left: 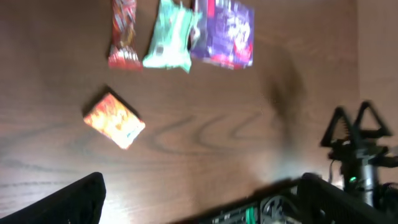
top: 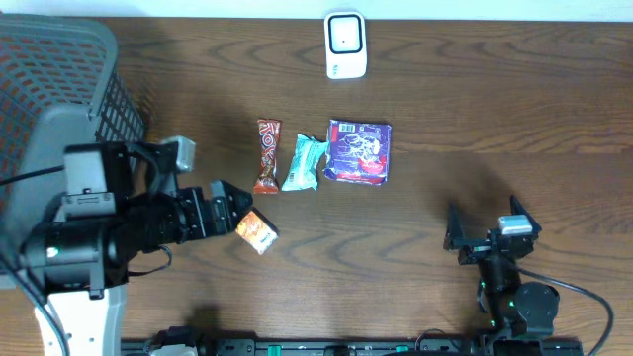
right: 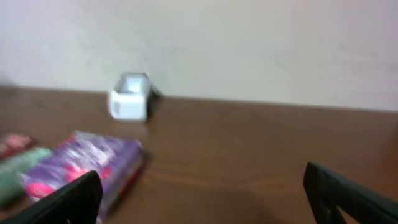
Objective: Scan the item barcode
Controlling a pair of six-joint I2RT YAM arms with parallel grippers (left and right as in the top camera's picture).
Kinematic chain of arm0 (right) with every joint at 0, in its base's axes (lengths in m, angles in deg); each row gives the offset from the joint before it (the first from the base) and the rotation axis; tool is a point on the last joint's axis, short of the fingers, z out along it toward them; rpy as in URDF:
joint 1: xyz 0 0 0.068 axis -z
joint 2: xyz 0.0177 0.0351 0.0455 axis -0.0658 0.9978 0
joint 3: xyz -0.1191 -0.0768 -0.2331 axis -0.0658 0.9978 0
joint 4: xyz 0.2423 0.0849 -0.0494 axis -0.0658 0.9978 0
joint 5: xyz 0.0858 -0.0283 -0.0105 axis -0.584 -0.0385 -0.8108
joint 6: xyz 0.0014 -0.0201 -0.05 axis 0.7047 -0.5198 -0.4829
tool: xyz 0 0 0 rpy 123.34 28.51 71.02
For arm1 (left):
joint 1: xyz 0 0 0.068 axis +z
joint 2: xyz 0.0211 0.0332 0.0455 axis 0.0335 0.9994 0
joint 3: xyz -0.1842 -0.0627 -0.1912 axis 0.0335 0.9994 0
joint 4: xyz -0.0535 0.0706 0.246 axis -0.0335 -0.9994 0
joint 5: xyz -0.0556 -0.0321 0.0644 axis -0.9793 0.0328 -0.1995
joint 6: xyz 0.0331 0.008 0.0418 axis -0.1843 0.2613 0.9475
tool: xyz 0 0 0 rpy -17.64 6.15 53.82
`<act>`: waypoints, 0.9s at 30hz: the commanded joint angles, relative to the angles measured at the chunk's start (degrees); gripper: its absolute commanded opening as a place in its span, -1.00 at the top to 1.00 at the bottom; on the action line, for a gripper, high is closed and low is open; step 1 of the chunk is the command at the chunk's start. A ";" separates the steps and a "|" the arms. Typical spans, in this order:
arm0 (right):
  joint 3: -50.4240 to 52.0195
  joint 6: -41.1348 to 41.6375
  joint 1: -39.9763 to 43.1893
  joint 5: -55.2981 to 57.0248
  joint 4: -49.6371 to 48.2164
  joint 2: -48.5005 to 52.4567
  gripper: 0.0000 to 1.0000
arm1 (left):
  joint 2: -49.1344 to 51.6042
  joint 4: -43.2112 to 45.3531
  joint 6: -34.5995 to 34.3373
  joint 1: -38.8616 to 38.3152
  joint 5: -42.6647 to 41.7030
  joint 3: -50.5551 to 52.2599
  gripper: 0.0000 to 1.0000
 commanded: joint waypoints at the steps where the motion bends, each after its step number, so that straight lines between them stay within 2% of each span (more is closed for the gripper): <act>1: 0.07 10.23 0.46 -13.49 -2.23 -0.17 -0.98 | 0.44 -0.20 1.18 -1.36 2.03 2.69 -0.96; 4: 0.07 14.97 0.46 -22.32 -3.80 -0.17 -0.99 | 0.70 -0.17 1.16 -1.53 2.10 5.33 -0.96; 6: 0.07 21.99 0.46 -25.70 -10.01 -0.17 -0.99 | 0.94 -0.15 1.18 -1.51 2.10 6.62 -0.96; 8: 0.07 26.64 0.46 -26.88 -20.26 -0.17 -0.98 | 1.27 -0.15 1.18 -1.53 2.10 7.50 -0.95; 11: -0.33 25.57 0.46 -23.47 -37.73 -0.13 -0.98 | 1.95 -0.15 1.16 -1.51 2.10 7.63 -0.95; 12: -1.20 25.55 0.48 -20.83 -40.76 0.02 -0.99 | 2.10 -0.15 1.18 -1.51 2.10 7.63 -0.96; 14: -4.90 24.37 0.48 -17.35 -40.41 0.85 -0.98 | 2.40 -0.15 1.18 -1.51 2.10 7.63 -0.96; 17: -14.14 16.31 0.48 -19.87 -30.58 4.63 -0.99 | 2.58 -0.15 1.16 -1.51 2.10 7.63 -0.96; 22: -35.78 0.37 0.48 -23.61 0.00 18.82 -0.98 | 2.69 -0.15 1.18 -1.51 2.10 7.63 -0.96; 27: -54.69 -3.91 0.46 -23.63 27.76 34.99 -0.99 | 2.69 -0.15 1.18 -1.51 2.10 7.63 -0.96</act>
